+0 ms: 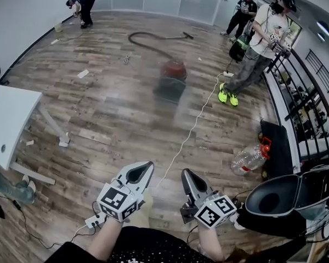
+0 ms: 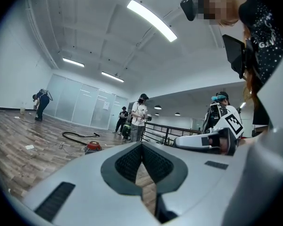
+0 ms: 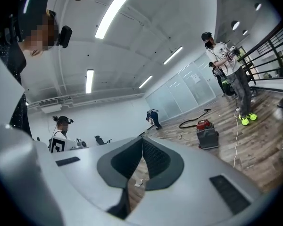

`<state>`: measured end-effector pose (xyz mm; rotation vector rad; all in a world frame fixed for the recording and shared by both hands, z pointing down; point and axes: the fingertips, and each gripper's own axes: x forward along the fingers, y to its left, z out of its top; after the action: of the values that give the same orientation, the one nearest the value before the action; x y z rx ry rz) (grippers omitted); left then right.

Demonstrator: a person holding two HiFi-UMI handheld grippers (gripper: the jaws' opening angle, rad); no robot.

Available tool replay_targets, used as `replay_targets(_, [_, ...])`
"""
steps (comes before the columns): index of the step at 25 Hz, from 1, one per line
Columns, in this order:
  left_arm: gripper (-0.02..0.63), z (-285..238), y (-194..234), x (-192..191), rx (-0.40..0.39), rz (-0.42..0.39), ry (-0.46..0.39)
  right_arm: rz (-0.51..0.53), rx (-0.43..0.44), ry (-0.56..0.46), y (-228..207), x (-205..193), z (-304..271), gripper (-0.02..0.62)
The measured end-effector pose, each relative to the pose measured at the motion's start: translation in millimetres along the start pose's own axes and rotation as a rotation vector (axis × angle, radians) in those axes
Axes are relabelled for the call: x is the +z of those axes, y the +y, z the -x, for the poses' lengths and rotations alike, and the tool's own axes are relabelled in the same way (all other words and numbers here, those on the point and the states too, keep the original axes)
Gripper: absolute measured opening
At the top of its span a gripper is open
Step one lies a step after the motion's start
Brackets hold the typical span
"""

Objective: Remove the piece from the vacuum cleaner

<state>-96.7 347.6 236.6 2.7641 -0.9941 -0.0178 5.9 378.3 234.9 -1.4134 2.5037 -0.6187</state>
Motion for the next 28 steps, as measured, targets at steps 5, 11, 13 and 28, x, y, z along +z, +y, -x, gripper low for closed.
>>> replay_targets(5, [0.009, -54.2, 66.5, 28.7, 0.002, -0.003, -0.016, 0.029, 0.015, 0.005, -36.3, 38.4, -78.1, 0.012])
replay_targets(11, [0.009, -115.8, 129.3, 49.0, -0.031, -0.024, -0.013, 0.016, 0.041, -0.071, -76.5, 75.0, -149.9, 0.012])
replay_targets(13, [0.009, -136.1, 144.4, 53.8, -0.045, -0.024, -0.003, -0.005, 0.04, -0.095, -89.1, 84.9, -164.7, 0.012])
replay_targets(28, [0.009, -242.0, 250.6, 76.4, 0.006, 0.024, -0.02, -0.083, 0.116, -0.123, -178.2, 136.9, -285.8, 0.013])
